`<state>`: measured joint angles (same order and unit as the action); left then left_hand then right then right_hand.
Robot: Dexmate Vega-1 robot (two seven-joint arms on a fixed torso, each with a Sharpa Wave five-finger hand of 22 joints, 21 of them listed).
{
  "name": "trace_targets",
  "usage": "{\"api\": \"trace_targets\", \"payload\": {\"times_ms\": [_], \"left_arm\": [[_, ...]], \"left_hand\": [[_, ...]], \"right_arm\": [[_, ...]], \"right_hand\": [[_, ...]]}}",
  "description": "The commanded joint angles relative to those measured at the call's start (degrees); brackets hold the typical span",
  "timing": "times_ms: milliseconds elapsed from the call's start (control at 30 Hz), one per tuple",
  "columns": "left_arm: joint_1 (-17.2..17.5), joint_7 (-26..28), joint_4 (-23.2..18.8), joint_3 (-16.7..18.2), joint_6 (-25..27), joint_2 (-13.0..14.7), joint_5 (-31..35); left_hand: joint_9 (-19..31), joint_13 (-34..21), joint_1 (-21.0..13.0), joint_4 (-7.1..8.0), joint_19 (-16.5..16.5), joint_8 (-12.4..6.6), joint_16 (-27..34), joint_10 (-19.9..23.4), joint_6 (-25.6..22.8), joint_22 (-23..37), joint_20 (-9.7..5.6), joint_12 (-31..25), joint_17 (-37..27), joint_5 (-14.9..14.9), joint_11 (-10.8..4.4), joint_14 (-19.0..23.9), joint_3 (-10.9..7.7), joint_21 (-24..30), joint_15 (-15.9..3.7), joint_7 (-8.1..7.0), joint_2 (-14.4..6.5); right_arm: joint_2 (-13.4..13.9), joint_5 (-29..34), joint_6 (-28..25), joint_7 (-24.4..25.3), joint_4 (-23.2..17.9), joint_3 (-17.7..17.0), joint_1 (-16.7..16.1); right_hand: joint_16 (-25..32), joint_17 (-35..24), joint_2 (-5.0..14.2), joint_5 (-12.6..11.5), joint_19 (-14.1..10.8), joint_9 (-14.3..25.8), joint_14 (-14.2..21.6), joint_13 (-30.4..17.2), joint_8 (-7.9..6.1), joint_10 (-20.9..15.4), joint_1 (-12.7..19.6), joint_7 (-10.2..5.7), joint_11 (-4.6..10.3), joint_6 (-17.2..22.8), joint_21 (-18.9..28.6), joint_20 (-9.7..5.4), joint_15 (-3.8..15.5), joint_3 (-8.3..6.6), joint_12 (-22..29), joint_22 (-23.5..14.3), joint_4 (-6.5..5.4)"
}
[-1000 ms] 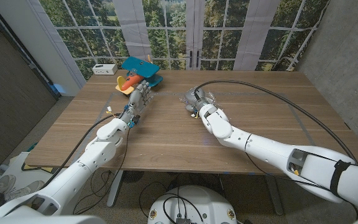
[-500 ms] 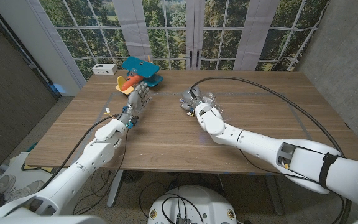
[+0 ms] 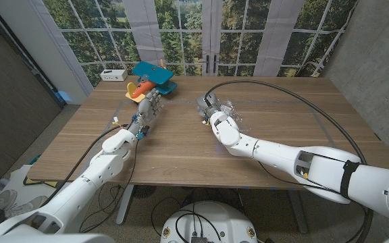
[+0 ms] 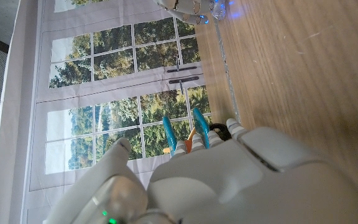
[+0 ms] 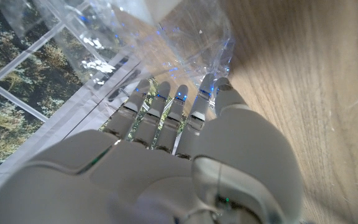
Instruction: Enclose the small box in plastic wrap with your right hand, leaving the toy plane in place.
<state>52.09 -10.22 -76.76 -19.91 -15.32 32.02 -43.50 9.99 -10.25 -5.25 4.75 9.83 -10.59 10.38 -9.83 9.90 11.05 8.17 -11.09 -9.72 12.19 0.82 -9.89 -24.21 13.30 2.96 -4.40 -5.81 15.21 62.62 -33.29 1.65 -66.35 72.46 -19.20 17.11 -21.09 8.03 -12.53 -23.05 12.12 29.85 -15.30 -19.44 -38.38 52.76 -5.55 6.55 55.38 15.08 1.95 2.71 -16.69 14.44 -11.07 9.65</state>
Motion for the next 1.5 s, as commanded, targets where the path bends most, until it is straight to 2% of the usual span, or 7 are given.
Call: {"api": "trace_targets", "payload": {"times_ms": [33, 100, 167, 233, 333, 800, 1500], "left_arm": [[-0.8, -1.1, 1.3, 0.0, 0.1, -0.2, -0.3], [-1.1, -1.4, 1.6, -0.1, 0.2, -0.3, -0.3], [-1.2, -1.5, 1.8, -0.1, 0.2, -0.3, -0.3], [-1.6, -1.9, 2.3, -0.2, 0.3, -0.4, -0.3], [-2.1, -2.2, 2.9, -0.4, 0.4, -0.6, -0.3], [-5.0, -4.4, 6.7, -1.5, 0.1, -2.3, 0.2], [-7.9, -6.0, 10.3, -2.6, -0.2, -4.3, 0.9]], "left_hand": [[0.1, -0.3, -0.4, -0.33, 1.5, 0.14, -0.1, -9.5, 6.5, 0.2, 0.21, -0.1, -0.2, -0.1, 0.35, -8.9, -0.25, -0.3, 0.21, -0.37, -0.2], [0.1, -0.3, -0.4, -0.34, 1.5, 0.14, -0.1, -9.5, 6.5, 0.2, 0.22, -0.1, -0.2, -0.1, 0.32, -8.8, -0.25, -0.3, 0.17, -0.37, -0.2], [0.1, -0.3, -0.4, -0.35, 1.5, 0.14, -0.1, -9.5, 6.5, 0.2, 0.22, -0.1, -0.2, -0.1, 0.33, -8.8, -0.26, -0.3, 0.25, -0.36, -0.2], [0.1, -0.3, -0.4, -0.36, 1.5, 0.13, -0.1, -9.5, 6.5, 0.2, 0.22, -0.2, -0.2, -0.2, 0.23, -8.8, -0.27, -0.3, 0.20, -0.35, -0.2], [0.1, -0.3, -0.4, -0.38, 1.5, 0.13, -0.1, -9.5, 6.5, 0.2, 0.21, -0.2, -0.2, -0.2, 0.24, -8.8, -0.28, -0.3, 0.23, -0.35, -0.2], [0.1, -0.3, -0.6, -0.52, 1.6, 0.10, -0.1, -9.3, 6.5, 0.2, 0.19, -0.3, -0.1, -0.2, 0.72, -8.7, -0.36, -0.4, 0.71, -0.30, -0.3], [0.1, -0.3, -0.7, -0.64, 1.6, 0.06, -0.1, -9.3, 6.5, 0.2, 0.22, -0.3, -0.2, -0.3, 0.50, -8.7, -0.42, -0.4, 0.86, -0.25, -0.3]], "right_arm": [[-0.3, -3.3, 0.6, 8.7, 3.5, 1.4, 0.3], [-0.5, -4.3, -0.6, 14.1, 3.5, -0.1, -1.1], [-0.6, -5.0, -1.2, 16.2, 3.6, -0.5, -1.5], [-1.0, -6.0, -3.3, 21.0, 3.5, -2.1, -2.9], [-0.9, -7.1, -5.4, 23.3, 2.6, -3.1, -3.8], [2.4, -7.9, -13.4, 24.3, -5.6, -4.3, -7.4], [3.2, -10.0, -22.9, 28.9, -10.9, -7.7, -11.7]], "right_hand": [[1.5, -0.7, 0.34, 0.3, -1.0, 0.7, 1.9, -0.5, -1.74, -2.6, 2.2, 1.70, 0.24, 2.9, 0.6, -0.32, 9.24, 0.04, 0.9, -0.2, -0.17], [1.9, -0.7, 0.33, 0.4, -1.1, 1.1, 2.9, -0.6, -2.24, -4.2, 2.7, 1.87, -0.26, 3.3, 0.7, -0.21, 9.09, 0.04, 1.5, -0.1, -0.23], [2.2, -0.7, 0.46, 0.4, -1.2, 1.3, 3.7, -0.7, -2.73, -4.5, 2.7, 2.37, -0.24, 3.9, 0.7, -0.16, 9.04, -0.02, 1.6, -0.1, -0.40], [2.3, -0.5, 0.42, 0.5, -1.3, 1.6, 4.7, -0.8, -3.37, -5.1, 3.0, 2.96, -0.44, 4.6, 0.8, -0.08, 9.07, -0.32, 1.8, -0.1, -0.43], [2.1, -0.1, 0.24, 0.5, -1.3, 1.9, 5.5, -0.9, -3.94, -5.8, 3.3, 3.43, -0.84, 4.9, 0.8, 0.13, 9.07, -0.69, 2.1, -0.1, -0.37], [1.3, 0.8, -0.07, 1.2, -0.4, 3.0, 7.2, -1.3, -5.80, -6.6, 3.8, 4.54, -1.02, 6.0, 0.4, 0.98, 8.45, -2.01, 2.3, -0.1, -0.44], [0.5, 1.5, -0.42, 1.6, 0.1, 3.9, 8.3, -1.6, -7.17, -7.3, 3.8, 4.96, -1.27, 5.8, 0.1, 1.28, 8.18, -3.26, 2.5, 0.0, -0.55]]}}
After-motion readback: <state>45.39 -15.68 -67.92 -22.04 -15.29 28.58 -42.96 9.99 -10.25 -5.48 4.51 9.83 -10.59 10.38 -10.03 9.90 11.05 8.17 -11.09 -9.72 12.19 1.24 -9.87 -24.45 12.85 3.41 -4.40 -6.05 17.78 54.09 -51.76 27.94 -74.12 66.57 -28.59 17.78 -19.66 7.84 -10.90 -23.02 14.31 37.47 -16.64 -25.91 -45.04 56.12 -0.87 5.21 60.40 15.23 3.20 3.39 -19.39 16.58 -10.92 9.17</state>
